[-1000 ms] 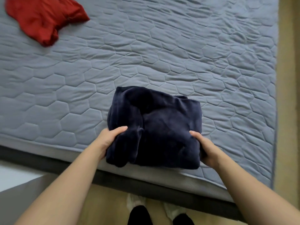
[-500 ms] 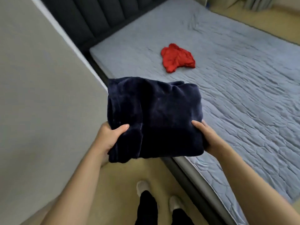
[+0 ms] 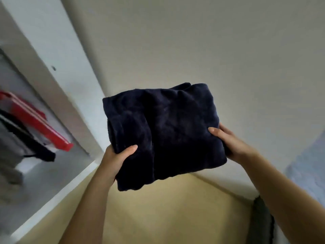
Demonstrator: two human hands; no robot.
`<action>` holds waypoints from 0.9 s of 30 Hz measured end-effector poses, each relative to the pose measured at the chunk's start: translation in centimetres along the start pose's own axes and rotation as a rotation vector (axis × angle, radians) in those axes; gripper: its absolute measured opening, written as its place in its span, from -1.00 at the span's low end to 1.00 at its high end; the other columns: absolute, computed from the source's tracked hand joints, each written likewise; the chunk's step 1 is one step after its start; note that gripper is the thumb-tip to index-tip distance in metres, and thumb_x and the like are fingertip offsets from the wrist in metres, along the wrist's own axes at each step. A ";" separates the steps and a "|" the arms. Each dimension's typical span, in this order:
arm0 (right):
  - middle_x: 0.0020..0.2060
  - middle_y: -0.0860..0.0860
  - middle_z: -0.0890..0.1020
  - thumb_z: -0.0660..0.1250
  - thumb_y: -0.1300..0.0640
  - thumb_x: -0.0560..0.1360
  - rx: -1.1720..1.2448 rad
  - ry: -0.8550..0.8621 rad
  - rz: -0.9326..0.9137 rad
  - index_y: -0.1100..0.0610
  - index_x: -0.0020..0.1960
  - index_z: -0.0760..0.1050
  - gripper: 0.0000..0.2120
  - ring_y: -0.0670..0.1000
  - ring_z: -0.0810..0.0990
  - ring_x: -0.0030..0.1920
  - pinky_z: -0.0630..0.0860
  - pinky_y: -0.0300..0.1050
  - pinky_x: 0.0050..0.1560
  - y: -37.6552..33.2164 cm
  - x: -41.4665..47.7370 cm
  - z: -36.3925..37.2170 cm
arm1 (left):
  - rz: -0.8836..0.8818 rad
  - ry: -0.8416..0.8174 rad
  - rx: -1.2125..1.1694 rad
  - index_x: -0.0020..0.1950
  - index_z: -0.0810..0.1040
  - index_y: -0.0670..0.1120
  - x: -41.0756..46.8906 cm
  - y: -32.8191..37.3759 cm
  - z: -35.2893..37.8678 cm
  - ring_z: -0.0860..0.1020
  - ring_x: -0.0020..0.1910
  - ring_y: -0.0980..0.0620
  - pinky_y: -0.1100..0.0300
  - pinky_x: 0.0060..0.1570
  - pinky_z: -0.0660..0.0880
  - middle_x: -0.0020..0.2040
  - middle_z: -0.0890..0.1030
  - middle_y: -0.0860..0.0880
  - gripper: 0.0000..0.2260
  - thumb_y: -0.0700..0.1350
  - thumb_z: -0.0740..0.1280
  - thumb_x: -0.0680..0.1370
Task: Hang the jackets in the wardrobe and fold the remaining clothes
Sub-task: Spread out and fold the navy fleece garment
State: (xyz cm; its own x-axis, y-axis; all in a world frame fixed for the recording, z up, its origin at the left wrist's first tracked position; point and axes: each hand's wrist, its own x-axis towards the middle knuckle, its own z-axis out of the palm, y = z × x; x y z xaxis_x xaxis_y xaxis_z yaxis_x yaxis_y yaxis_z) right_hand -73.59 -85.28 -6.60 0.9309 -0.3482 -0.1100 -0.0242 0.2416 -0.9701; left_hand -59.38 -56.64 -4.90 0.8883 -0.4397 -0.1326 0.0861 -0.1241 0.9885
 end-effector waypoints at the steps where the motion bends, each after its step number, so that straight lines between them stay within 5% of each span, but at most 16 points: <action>1: 0.20 0.00 0.61 0.58 -0.20 0.16 -0.015 -0.073 0.003 -0.02 0.31 0.43 -0.22 0.00 0.59 0.20 0.58 -0.21 0.00 0.1 1.7 3.4 | 0.010 0.070 -0.023 0.01 0.57 0.13 -0.8 -0.1 -3.4 0.63 -0.01 0.06 0.10 0.01 0.53 -0.04 0.69 0.09 -0.71 -0.08 0.53 0.36; 5: 0.24 0.01 0.58 0.57 -0.22 0.18 -0.068 -0.319 0.023 0.00 0.36 0.38 -0.17 0.02 0.56 0.24 0.54 -0.12 0.14 2.1 7.3 18.2 | 0.042 0.295 -0.102 -0.03 0.52 0.15 -4.0 -0.5 -17.0 0.63 -0.13 0.11 0.15 -0.11 0.53 -0.15 0.67 0.12 -0.73 -0.18 0.47 0.44; 10: 0.21 -0.02 0.60 0.56 -0.23 0.18 -0.124 -0.513 0.079 -0.06 0.33 0.41 -0.21 0.00 0.59 0.21 0.46 -0.04 0.23 4.5 12.0 35.9 | 0.086 0.521 -0.118 0.00 0.46 0.16 -5.8 0.0 -32.0 0.57 -0.07 0.05 0.17 -0.17 0.48 -0.01 0.59 0.06 -0.68 -0.19 0.47 0.43; 15: 0.12 -0.10 0.65 0.34 -0.05 0.46 -0.104 -0.615 0.079 -0.10 0.28 0.43 -0.61 -0.05 0.64 0.10 0.58 -0.19 0.00 4.7 17.2 48.6 | 0.111 0.644 -0.096 0.28 0.47 0.00 -4.7 1.8 -43.4 0.59 0.04 -0.05 0.12 -0.08 0.51 0.08 0.61 -0.03 -0.48 -0.14 0.53 0.36; 20: 0.13 -0.05 0.65 0.29 0.02 0.49 -0.081 -0.648 0.023 -0.04 0.30 0.44 -0.63 -0.02 0.63 0.11 0.55 -0.15 0.04 4.3 25.5 58.7 | 0.166 0.704 -0.072 0.27 0.48 0.03 0.8 3.3 -52.5 0.59 0.06 -0.06 -0.02 0.11 0.52 0.10 0.61 -0.01 -0.51 -0.10 0.52 0.38; 27: 0.15 0.02 0.64 0.38 -0.08 0.36 -0.029 -0.707 -0.113 0.03 0.33 0.45 -0.45 0.01 0.62 0.15 0.57 -0.21 -0.04 -0.2 42.6 71.5 | 0.339 0.774 -0.020 0.16 0.48 0.08 14.7 9.5 -63.4 0.57 0.03 0.02 0.13 -0.01 0.51 0.03 0.58 0.08 -0.66 -0.21 0.44 0.46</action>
State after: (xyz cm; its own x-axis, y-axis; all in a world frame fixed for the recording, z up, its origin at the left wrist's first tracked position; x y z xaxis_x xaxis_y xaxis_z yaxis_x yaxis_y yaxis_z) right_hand -7.83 -35.38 4.37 0.9413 0.3032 0.1484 0.0857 0.2108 -0.9738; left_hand -16.86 -7.89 7.18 0.9252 0.2845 0.2510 -0.2391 -0.0764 0.9680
